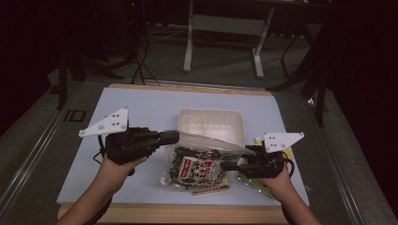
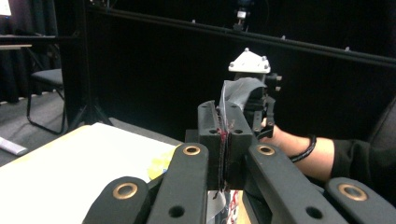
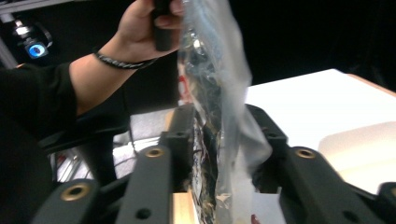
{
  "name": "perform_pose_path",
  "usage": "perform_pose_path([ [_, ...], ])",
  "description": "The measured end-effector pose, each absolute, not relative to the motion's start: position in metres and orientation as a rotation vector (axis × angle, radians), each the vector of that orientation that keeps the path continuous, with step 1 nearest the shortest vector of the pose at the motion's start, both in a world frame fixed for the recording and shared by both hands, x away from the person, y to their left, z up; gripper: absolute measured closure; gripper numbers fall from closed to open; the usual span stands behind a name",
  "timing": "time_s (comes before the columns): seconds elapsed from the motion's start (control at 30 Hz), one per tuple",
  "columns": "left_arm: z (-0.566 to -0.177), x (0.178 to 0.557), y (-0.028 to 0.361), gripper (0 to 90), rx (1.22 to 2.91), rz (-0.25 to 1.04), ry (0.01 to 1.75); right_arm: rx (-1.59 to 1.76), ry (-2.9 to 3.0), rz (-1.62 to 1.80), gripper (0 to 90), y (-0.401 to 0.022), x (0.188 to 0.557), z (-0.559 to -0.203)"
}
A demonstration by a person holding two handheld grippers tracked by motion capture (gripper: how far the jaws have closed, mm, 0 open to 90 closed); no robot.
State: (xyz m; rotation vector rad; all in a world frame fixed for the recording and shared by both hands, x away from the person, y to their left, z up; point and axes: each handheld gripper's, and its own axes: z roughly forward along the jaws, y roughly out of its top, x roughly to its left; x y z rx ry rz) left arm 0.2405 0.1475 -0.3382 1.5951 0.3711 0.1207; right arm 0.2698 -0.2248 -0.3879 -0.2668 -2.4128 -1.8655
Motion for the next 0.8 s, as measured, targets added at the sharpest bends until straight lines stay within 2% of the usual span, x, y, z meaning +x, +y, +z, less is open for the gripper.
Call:
perform_pose_path([
  [0.17, -0.343, 0.249, 0.154, 88.6, 1.610, 0.061, 0.369, -0.188, -2.376, -1.788, 76.8, -0.222, 0.268, -0.386],
  [0.4, -0.344, 0.252, 0.157, 86.6, 1.656, 0.055, 0.343, -0.207, -2.384, -1.750, 77.3, -0.221, 0.267, -0.382],
  [0.5, -0.341, 0.250, 0.157, 81.4, 1.665, 0.088, 0.337, -0.214, -2.393, -1.755, 77.3, -0.221, 0.265, -0.380],
  [0.57, -0.340, 0.249, 0.157, 73.2, 1.664, 0.103, 0.337, -0.222, -2.396, -1.759, 77.4, -0.221, 0.265, -0.379],
  [0.6, -0.337, 0.246, 0.158, 73.2, 1.650, 0.132, 0.342, -0.226, -2.403, -1.762, 77.4, -0.221, 0.265, -0.378],
  [0.63, -0.336, 0.245, 0.159, 57.9, 1.637, 0.152, 0.348, -0.242, -2.417, -1.771, 77.4, -0.222, 0.266, -0.375],
  [0.7, -0.335, 0.245, 0.162, 53.8, 1.622, 0.143, 0.344, -0.259, -2.434, -1.782, 77.4, -0.224, 0.266, -0.371],
  [0.8, -0.335, 0.242, 0.165, 37.8, 1.613, 0.195, 0.368, -0.286, -2.431, -1.814, 77.4, -0.229, 0.268, -0.366],
])
